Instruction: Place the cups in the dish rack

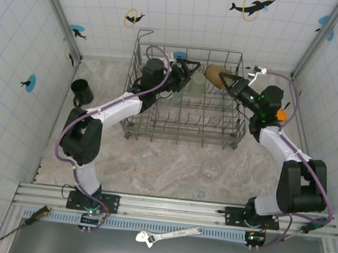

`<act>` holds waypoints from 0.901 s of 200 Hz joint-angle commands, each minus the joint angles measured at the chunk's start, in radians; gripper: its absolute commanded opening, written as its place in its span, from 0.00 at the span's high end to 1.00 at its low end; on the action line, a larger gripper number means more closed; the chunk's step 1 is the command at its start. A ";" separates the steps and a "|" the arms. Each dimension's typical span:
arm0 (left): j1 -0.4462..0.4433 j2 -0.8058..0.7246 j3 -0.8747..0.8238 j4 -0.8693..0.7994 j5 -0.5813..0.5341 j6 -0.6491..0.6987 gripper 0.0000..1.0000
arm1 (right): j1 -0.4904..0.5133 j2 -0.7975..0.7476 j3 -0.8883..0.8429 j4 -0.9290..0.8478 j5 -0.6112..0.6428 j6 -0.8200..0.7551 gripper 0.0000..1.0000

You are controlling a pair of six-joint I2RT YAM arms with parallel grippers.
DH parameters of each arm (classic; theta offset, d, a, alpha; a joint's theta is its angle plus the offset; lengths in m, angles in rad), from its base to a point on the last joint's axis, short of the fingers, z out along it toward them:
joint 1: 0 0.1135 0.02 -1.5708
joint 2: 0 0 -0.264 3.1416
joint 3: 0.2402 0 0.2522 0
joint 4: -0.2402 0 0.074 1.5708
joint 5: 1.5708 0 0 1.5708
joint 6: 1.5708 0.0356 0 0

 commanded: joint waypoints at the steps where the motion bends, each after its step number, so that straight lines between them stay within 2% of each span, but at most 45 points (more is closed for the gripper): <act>1: 0.003 0.021 0.006 0.085 0.029 -0.068 0.02 | 0.015 0.013 -0.015 0.098 -0.021 0.016 1.00; 123: -0.029 0.059 0.022 0.185 0.068 -0.212 0.04 | 0.055 0.068 -0.001 0.167 -0.028 0.051 1.00; 180: -0.039 0.072 0.023 0.211 0.080 -0.229 0.19 | 0.058 0.080 0.003 0.190 -0.032 0.063 1.00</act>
